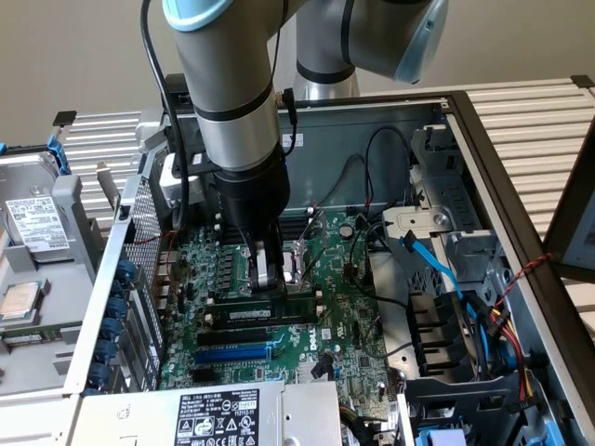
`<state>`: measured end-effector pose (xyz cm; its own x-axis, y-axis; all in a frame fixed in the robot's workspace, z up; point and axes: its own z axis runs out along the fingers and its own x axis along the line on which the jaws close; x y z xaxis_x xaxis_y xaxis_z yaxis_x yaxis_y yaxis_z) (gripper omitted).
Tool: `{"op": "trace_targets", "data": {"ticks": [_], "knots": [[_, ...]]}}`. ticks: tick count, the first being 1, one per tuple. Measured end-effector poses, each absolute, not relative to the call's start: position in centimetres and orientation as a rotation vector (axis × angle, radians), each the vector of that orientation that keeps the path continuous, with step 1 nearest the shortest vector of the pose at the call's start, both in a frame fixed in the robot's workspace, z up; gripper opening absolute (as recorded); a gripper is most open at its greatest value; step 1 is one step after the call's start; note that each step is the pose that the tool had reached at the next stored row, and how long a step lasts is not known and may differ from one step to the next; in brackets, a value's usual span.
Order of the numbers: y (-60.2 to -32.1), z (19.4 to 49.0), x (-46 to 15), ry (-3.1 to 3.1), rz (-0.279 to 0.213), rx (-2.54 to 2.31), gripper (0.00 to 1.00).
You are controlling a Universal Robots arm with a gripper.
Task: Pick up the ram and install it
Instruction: 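Insert the ram into the slot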
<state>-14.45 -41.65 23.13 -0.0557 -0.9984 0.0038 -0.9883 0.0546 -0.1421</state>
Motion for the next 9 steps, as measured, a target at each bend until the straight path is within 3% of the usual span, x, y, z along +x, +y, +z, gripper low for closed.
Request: {"op": "trace_targets", "data": {"ticks": [9], "knots": [[-41.9, 24.5, -14.0, 2.217, -0.143, -2.096, 0.2]]}}
